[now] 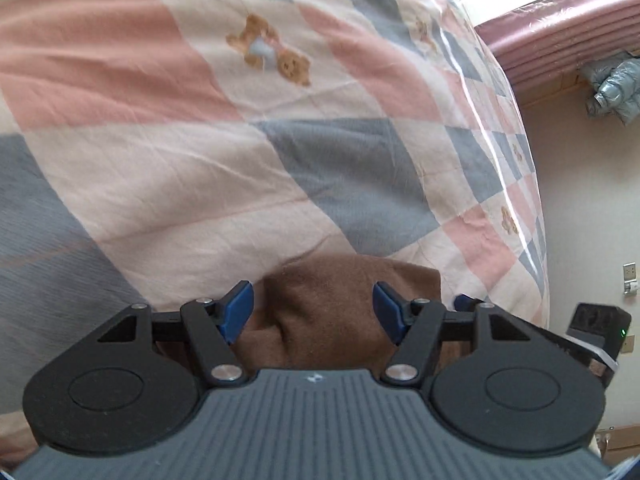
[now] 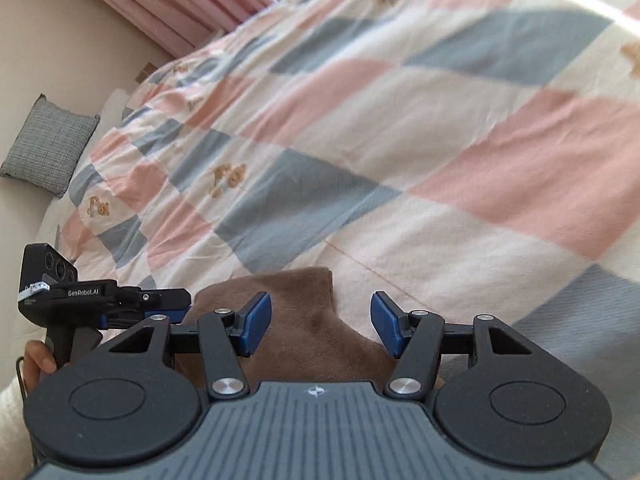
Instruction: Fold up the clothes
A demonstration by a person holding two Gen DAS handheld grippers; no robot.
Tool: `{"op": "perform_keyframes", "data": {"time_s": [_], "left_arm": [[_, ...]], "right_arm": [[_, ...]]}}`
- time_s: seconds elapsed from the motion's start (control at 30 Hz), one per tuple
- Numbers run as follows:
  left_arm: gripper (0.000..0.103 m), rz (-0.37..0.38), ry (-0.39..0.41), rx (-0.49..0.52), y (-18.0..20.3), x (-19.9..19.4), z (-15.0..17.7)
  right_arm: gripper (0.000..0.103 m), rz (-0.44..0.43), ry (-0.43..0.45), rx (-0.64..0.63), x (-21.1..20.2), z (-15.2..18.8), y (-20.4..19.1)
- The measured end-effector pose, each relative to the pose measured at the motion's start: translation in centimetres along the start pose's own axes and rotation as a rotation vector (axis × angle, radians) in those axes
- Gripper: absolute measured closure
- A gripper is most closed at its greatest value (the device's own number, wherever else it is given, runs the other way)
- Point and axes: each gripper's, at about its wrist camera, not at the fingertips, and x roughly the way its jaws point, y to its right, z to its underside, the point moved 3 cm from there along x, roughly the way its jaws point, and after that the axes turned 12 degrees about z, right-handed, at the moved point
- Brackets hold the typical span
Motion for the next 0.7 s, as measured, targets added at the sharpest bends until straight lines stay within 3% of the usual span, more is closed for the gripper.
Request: {"op": "perform_keyframes", "data": {"time_s": [0.03,0.07,0.1,0.17,0.23,0.33,0.37,0.4,0.43,0.5,0.53,0.57,0.63,0.7], "left_arm": [[0.068,0.000,-0.015,0.006,0.1,0.4,0.2],[0.080,-0.007,-0.022,0.034,0.4,0.7,0.3],[0.097,-0.020,-0.023,0.076,0.9,1.0,0.3],[0.098,-0.035,0.010,0.196,2.4,0.8,0.0],[0.098,-0.049,0.050,0.327,4.2,0.5,-0.3],[0.096,-0.148,0.035,0.510,5.2,2.0,0.1],[0.094,-0.193,0.012,0.531,4.8,3.0,0.3],[0.087,-0.229,-0.005,0.533,4.2,3.9,0.5],[0.086,-0.246,-0.009,0.527,3.8,4.4,0.6],[0.082,-0.266,0.018,0.515,4.0,3.9,0.4],[0.075,-0.283,0.042,0.514,4.4,3.4,0.2],[0.073,-0.303,0.072,0.518,4.8,2.5,0.1],[0.071,-0.337,0.114,0.534,5.6,0.5,0.1],[0.071,-0.377,0.139,0.565,6.6,-1.7,0.8]], "right_arm": [[0.048,-0.020,-0.013,0.011,0.5,0.2,0.2],[0.078,-0.048,-0.021,0.016,0.8,0.2,0.3],[0.097,-0.055,-0.014,0.005,0.8,0.1,0.3],[0.097,-0.051,0.033,-0.037,0.2,-0.3,0.2],[0.098,-0.057,0.092,-0.049,-1.1,-0.4,0.5],[0.099,0.004,0.101,-0.038,-0.6,0.0,1.5],[0.095,0.048,0.083,-0.027,0.1,0.3,2.0],[0.099,0.059,0.070,-0.005,0.6,0.4,2.5],[0.098,0.044,0.073,0.034,0.5,0.4,3.2],[0.077,0.049,0.135,0.098,-2.3,0.4,4.7],[0.070,0.062,0.184,0.108,-4.6,0.6,5.6],[0.056,0.075,0.233,0.117,-6.8,0.8,6.5],[0.052,0.138,0.300,0.087,-12.1,2.1,9.0],[0.052,0.256,0.322,0.033,-17.6,4.3,12.1]]}}
